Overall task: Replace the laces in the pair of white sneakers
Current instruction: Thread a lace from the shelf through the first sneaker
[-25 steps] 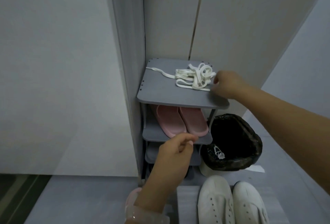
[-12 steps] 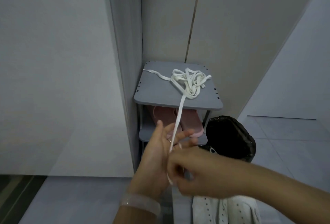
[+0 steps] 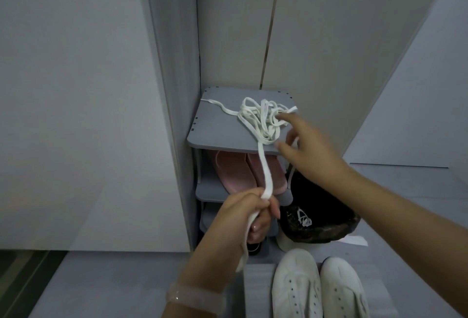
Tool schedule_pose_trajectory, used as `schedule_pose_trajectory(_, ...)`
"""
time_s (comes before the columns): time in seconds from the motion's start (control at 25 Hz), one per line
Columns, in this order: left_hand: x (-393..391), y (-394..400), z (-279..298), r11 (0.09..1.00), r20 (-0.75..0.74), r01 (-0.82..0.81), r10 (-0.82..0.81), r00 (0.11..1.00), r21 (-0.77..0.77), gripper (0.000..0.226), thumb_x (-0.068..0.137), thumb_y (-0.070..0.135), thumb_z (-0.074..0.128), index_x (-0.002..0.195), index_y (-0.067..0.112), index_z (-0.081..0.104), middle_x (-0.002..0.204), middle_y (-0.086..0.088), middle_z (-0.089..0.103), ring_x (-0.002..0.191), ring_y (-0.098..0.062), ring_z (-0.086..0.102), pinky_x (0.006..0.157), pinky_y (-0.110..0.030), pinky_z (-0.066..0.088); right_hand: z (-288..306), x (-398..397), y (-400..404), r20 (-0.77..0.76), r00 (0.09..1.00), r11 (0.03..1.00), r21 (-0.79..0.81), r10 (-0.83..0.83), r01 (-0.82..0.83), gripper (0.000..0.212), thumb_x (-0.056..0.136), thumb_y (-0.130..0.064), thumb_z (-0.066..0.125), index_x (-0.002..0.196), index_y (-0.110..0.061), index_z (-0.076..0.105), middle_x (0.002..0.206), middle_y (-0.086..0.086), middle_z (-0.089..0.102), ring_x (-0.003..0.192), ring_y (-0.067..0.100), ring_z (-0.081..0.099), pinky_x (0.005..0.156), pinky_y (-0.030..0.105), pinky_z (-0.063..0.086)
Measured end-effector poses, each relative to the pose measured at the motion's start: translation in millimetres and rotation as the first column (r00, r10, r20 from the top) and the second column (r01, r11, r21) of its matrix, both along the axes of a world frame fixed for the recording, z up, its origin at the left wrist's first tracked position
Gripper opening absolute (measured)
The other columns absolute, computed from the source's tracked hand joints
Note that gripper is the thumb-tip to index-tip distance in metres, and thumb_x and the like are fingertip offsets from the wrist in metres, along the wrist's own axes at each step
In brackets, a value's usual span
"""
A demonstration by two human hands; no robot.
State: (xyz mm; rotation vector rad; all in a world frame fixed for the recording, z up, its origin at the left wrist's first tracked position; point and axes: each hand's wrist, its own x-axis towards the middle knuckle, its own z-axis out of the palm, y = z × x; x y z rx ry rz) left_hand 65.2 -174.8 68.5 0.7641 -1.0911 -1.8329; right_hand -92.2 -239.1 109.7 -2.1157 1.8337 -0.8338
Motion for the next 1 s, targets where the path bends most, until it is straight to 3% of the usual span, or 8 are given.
schedule_pose_trajectory(0.16,13.6,1.2,3.7,0.967,-0.191,-0.197,0.165,0.968,-0.163,0.013,0.052,0.028,0.057,0.048,0.015,0.059,0.049,0.000,0.052,0.048,-0.012,0.048,0.050,-0.019,0.041,11.0,-2.4,-55.2,-0.452,0.887,0.994,0.082,0.099,-0.069,0.020,0.090,-0.019,0.054,0.103,-0.009,0.065,0.099,0.010,0.067,0.093,0.025,0.058,0.064,0.023,0.026)
schedule_pose_trajectory(0.36,45.5,-7.6,10.6,0.693,-0.381,-0.721,0.664,0.644,-0.011,0.023,0.067,0.013,0.044,0.060,0.002,0.063,0.096,0.012,0.071,0.097,0.000,0.063,0.091,-0.028,0.039,5.3,-8.9,-88.3,-0.462,0.885,0.991,0.136,0.057,0.007,0.026,0.094,-0.014,0.043,0.108,-0.005,0.063,0.116,0.016,0.061,0.103,0.029,0.053,0.077,0.028,0.034)
schedule_pose_trajectory(0.44,57.5,-3.4,19.7,0.743,-0.489,-0.664,0.613,0.620,0.089,0.022,0.062,0.021,0.046,0.041,0.015,0.050,0.073,0.000,0.070,0.074,-0.011,0.068,0.081,-0.026,0.050,0.5,-6.4,-105.4,-0.389,0.920,0.982,0.188,0.045,0.032,0.033,0.097,-0.012,0.038,0.124,-0.004,0.056,0.130,0.017,0.054,0.116,0.031,0.049,0.089,0.029,0.036)
schedule_pose_trajectory(0.52,63.2,1.6,25.4,0.855,-0.477,-0.501,0.498,0.724,0.133,0.021,0.059,0.026,0.046,0.043,0.014,0.043,0.041,-0.004,0.046,0.029,-0.012,0.036,0.047,-0.019,0.046,0.7,-0.4,-119.8,-0.209,0.978,0.962,0.264,-0.013,0.069,0.042,0.098,-0.014,0.036,0.140,-0.009,0.038,0.145,0.017,0.039,0.130,0.031,0.038,0.103,0.031,0.030)
schedule_pose_trajectory(0.6,60.8,1.7,19.7,0.915,-0.259,-0.360,0.398,0.880,0.184,0.021,0.072,0.021,0.042,0.056,0.010,0.048,0.037,-0.007,0.038,0.022,-0.008,0.017,0.035,-0.015,0.030,3.9,3.3,-130.3,0.007,0.992,0.956,0.270,-0.123,0.117,0.051,0.096,-0.015,0.040,0.145,-0.015,0.028,0.149,0.018,0.031,0.135,0.033,0.032,0.110,0.038,0.026)
schedule_pose_trajectory(0.68,53.3,-5.0,2.3,0.916,0.168,-0.375,0.351,0.921,0.144,0.016,0.089,0.011,0.040,0.082,0.009,0.054,0.048,-0.008,0.048,0.022,-0.008,0.030,0.034,-0.018,0.029,10.9,9.3,-120.1,-0.068,0.970,0.961,0.140,-0.232,0.239,0.041,0.093,-0.010,0.043,0.134,-0.006,0.045,0.137,0.021,0.046,0.124,0.034,0.045,0.101,0.037,0.036)
schedule_pose_trajectory(0.84,41.7,-12.3,-21.4,0.947,0.628,-0.312,0.288,0.723,-0.075,0.005,0.092,0.025,0.053,0.094,0.026,0.049,0.065,-0.002,0.055,0.041,-0.007,0.044,0.042,-0.019,0.037,7.7,15.0,-76.2,-0.325,0.935,0.989,0.008,0.142,-0.147,0.034,0.089,-0.016,0.054,0.123,-0.013,0.058,0.119,0.011,0.050,0.102,0.024,0.051,0.085,0.029,0.038)
schedule_pose_trajectory(1.0,40.8,-5.1,-29.5,0.940,0.877,0.328,-0.080,0.473,-0.091,0.028,0.091,0.030,0.054,0.070,0.014,0.064,0.056,0.011,0.050,0.051,0.002,0.048,0.054,-0.012,0.038,-7.6,6.2,-76.4,-0.406,0.886,0.975,0.076,0.223,-0.210,0.025,0.088,-0.016,0.059,0.111,-0.010,0.065,0.112,0.013,0.057,0.102,0.028,0.055,0.084,0.027,0.039)
